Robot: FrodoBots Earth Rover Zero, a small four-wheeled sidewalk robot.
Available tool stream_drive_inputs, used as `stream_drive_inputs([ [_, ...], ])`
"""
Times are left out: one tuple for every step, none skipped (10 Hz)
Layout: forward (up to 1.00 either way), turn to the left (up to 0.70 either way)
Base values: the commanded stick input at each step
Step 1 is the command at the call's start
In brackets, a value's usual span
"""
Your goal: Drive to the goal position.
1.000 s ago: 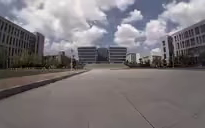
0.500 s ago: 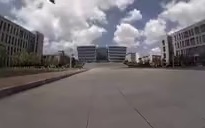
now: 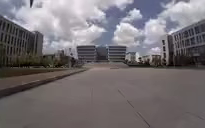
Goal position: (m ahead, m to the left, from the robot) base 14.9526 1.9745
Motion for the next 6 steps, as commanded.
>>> stream_drive_inputs([
  [0.70,0.00],
  [0.70,0.00],
  [0.70,0.00],
  [0.70,0.00],
  [0.70,0.00],
  [0.70,0.00],
])
